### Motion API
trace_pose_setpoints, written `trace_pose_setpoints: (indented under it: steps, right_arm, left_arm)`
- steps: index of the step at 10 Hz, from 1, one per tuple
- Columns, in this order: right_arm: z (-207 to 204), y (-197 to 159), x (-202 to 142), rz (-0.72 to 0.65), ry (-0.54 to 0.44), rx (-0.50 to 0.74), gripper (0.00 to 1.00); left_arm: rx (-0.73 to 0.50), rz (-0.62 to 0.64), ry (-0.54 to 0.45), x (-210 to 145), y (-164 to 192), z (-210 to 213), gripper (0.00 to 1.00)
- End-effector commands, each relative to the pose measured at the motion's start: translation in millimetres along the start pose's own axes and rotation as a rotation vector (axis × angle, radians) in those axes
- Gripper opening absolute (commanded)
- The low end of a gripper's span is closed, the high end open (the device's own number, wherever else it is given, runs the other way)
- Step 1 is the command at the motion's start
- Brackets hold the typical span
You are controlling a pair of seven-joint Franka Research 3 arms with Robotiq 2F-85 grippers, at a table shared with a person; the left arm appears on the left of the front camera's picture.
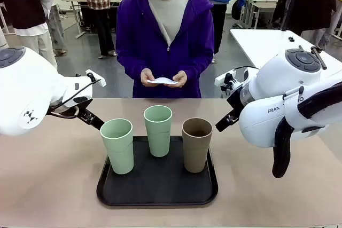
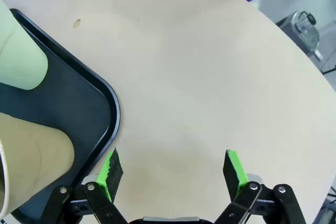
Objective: Place coasters on the table and set cups on them.
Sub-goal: Pick up one Reusable plastic cup and place it on a coaster set by the human.
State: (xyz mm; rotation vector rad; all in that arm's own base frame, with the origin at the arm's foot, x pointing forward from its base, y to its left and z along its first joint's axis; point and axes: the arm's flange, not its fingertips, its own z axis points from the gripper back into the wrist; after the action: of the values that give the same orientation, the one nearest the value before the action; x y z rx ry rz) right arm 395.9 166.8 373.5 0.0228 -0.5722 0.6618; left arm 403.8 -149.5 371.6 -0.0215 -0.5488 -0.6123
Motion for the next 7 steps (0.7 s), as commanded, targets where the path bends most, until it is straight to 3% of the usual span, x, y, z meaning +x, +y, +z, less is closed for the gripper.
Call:
trace_pose_setpoints:
  steps: [1, 7]
  right_arm:
    - [0.0, 0.0, 0.0, 0.000, 0.000, 0.000, 1.00]
    - [0.0, 0.0, 0.0, 0.000, 0.000, 0.000, 1.00]
  left_arm:
    - [0.000, 0.000, 0.000, 0.0, -0.1, 0.0, 1.00]
    - [0.000, 0.000, 0.000, 0.0, -0.1, 0.0, 1.00]
